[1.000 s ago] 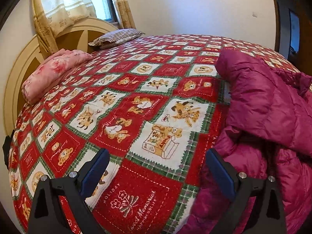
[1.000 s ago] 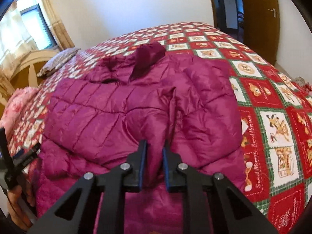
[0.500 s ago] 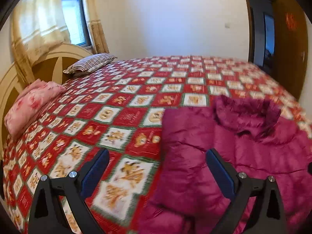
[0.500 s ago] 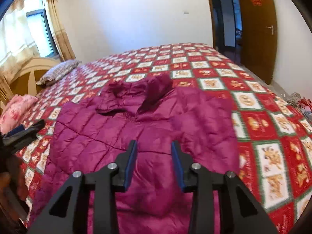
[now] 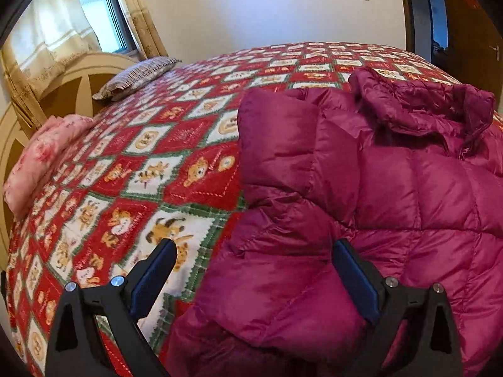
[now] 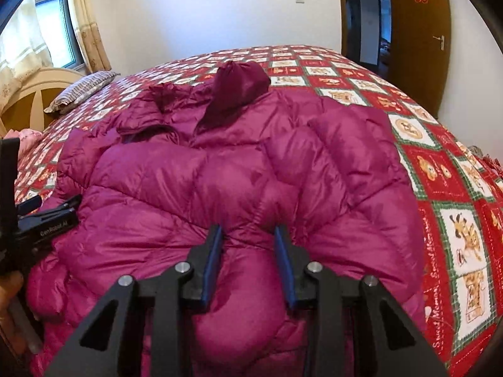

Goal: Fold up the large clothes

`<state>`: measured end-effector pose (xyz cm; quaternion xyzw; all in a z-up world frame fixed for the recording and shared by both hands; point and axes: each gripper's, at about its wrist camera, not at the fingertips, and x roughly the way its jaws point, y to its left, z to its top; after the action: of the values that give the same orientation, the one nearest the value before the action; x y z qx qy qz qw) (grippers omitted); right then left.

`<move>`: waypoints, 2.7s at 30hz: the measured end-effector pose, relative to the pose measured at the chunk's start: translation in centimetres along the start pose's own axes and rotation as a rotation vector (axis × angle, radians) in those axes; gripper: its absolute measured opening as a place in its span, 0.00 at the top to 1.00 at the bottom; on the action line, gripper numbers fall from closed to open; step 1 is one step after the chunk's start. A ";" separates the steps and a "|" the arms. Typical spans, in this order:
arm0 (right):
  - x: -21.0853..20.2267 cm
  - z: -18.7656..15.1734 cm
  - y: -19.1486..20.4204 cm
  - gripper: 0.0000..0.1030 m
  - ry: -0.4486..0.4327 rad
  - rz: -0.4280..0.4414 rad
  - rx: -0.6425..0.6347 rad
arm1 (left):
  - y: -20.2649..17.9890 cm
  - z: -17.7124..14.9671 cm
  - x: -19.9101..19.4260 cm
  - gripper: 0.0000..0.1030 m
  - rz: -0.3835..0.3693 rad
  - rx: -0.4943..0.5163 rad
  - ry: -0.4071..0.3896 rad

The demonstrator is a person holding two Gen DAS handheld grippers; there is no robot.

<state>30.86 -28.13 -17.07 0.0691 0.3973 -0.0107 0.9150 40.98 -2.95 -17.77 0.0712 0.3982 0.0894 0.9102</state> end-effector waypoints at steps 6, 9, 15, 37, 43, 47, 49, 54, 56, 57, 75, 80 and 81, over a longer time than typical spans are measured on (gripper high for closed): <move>0.2 0.0 -0.1 0.64 0.011 0.000 -0.001 | 0.0 0.4 -0.1 0.03 0.002 -0.002 0.027; -1.4 0.9 -0.6 0.64 0.004 0.020 0.011 | 0.7 1.7 -2.9 0.04 0.041 -0.001 -0.001; -4.5 5.3 -2.2 0.63 -0.129 -0.092 0.107 | 2.2 6.5 -5.3 0.04 0.038 -0.122 -0.104; 3.1 2.8 -3.6 0.62 -0.016 -0.136 0.159 | -1.1 3.5 4.0 0.01 0.060 -0.097 0.081; 3.1 2.7 -3.6 0.62 -0.019 -0.136 0.158 | 0.4 3.1 4.7 0.01 -0.034 -0.170 0.116; 2.9 3.2 -4.1 0.40 0.009 -0.057 0.153 | 2.0 3.9 4.3 0.01 -0.186 -0.184 0.192; 1.9 4.1 -4.1 0.25 0.041 -0.015 0.127 | 2.7 4.8 2.5 0.01 -0.257 -0.183 0.164; -1.0 8.6 -4.0 0.17 -0.045 0.001 0.096 | 3.6 10.3 -2.1 0.01 -0.333 -0.203 -0.025; -0.8 11.6 -3.6 0.12 -0.059 0.010 0.087 | 2.5 12.8 -2.1 0.01 -0.353 -0.180 -0.051; -0.3 12.9 -3.2 0.12 -0.057 0.013 0.075 | 1.9 13.5 -1.7 0.01 -0.352 -0.163 -0.051; 9.3 18.0 -3.8 0.85 0.100 -0.017 -0.030 | -5.7 15.7 5.7 0.60 -0.522 0.077 -0.008; 7.2 16.6 -4.2 0.91 0.048 -0.002 -0.052 | -3.9 13.8 3.8 0.80 -0.573 0.083 -0.045; 6.9 16.2 -4.2 0.92 0.039 -0.005 -0.063 | -3.6 13.2 3.5 0.81 -0.574 0.093 -0.053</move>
<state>47.03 -34.18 -11.63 0.0394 0.4155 0.0007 0.9088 53.50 -6.46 -12.10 -0.0005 0.3817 -0.1921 0.9041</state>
